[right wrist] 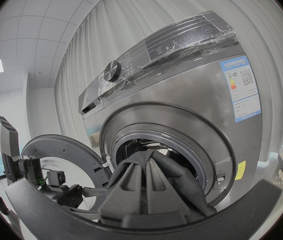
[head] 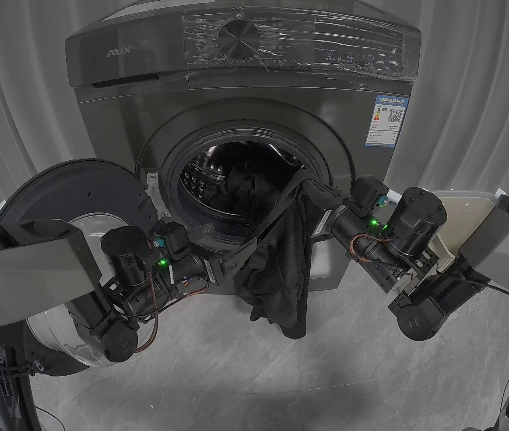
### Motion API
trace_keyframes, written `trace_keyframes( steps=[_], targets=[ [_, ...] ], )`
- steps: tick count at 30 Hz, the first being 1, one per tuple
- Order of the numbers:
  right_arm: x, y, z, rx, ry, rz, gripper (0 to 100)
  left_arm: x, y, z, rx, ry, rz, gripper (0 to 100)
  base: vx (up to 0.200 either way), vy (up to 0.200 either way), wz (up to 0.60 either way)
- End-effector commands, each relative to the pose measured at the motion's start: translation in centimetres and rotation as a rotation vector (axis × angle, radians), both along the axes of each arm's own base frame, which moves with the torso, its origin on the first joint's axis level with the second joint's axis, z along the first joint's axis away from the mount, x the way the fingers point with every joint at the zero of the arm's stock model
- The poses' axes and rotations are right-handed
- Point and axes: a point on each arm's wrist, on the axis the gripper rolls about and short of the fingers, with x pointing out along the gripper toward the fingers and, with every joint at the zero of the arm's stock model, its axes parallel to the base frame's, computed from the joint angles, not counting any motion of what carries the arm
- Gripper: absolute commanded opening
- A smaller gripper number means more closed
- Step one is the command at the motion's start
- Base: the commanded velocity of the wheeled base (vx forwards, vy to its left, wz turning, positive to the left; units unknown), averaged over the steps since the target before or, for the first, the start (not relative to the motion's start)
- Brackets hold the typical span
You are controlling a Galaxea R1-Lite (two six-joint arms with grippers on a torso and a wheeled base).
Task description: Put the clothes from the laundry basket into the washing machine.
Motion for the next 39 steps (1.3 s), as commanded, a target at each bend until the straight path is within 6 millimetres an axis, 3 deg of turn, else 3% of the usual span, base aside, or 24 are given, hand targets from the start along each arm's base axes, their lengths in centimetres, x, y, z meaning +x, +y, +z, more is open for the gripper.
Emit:
trace_keyframes(
  steps=[1, 7, 15, 26, 39],
  targets=[
    [0.2, -0.5, 0.1, 0.000, 0.001, -0.014, 0, -0.9, 0.4, 1.9, -0.020, -0.033, -0.030, 100, 0.000, 0.000, 0.00],
    [-0.1, -0.5, 0.0, 0.000, -0.001, -0.006, 0, 0.3, 0.4, 1.2, -0.018, -0.033, -0.002, 100, 0.000, 0.000, 0.00],
    [-0.7, 0.1, 0.5, 0.004, -0.013, 0.021, 0, 2.1, -0.2, -2.1, 0.011, 0.014, 0.035, 100, 0.000, 0.000, 0.00],
    [-1.7, 1.6, 0.8, 0.008, -0.020, 0.070, 0, 2.1, -3.0, -4.1, 0.023, 0.035, -0.032, 100, 0.000, 0.000, 0.00],
    [-2.5, 2.6, 1.1, 0.015, -0.027, 0.102, 0, 2.9, -4.6, -6.6, 0.033, 0.054, -0.054, 100, 0.000, 0.000, 0.00]
  ],
)
